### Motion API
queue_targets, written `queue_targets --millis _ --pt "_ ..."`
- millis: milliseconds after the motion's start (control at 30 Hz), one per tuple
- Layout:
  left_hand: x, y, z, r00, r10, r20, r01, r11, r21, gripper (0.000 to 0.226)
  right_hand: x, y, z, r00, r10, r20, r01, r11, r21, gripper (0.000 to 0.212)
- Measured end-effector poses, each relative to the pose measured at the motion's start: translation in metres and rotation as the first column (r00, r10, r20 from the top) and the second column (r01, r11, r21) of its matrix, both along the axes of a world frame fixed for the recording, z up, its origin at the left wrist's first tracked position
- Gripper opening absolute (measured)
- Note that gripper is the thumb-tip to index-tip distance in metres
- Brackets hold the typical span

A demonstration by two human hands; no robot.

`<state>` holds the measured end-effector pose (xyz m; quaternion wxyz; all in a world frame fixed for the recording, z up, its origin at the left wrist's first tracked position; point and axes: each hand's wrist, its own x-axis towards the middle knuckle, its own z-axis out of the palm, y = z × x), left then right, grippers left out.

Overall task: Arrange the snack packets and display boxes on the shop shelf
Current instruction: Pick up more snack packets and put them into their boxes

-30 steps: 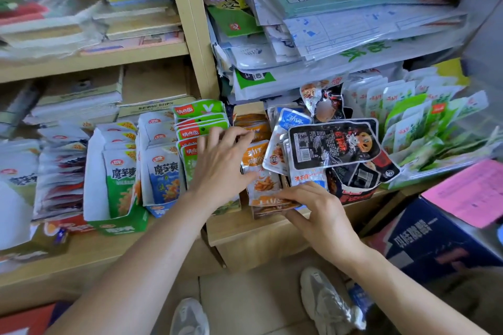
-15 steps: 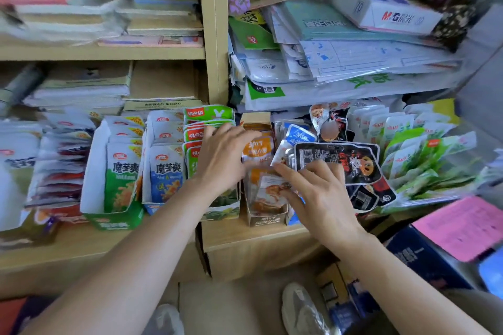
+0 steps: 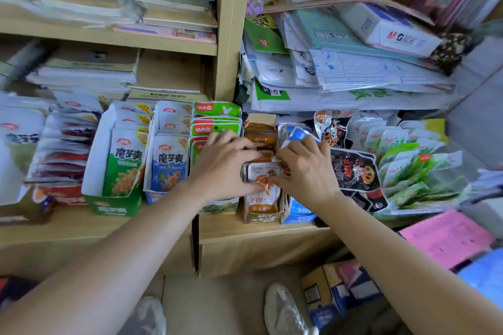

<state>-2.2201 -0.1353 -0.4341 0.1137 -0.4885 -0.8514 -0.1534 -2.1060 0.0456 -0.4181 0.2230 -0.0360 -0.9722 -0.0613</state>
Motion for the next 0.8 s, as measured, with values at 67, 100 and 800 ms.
queue_targets --millis 67,100,800 --pt "0.012 0.005 -0.003 0.997 0.058 -0.047 -0.059 0.998 -0.002 0.082 0.014 0.008 -0.002 0.996 0.088 -0.002 -0.088 0.995 -0.04 0.051" --pt "0.018 0.008 -0.003 0.995 0.084 -0.059 -0.084 0.996 0.002 0.084 0.022 0.014 -0.004 0.994 0.112 0.001 -0.112 0.993 -0.041 0.054" --pt "0.047 0.029 -0.005 0.97 0.238 -0.055 -0.236 0.971 0.045 0.072 0.05 0.036 -0.011 0.996 0.079 0.038 -0.066 0.964 -0.259 0.081"
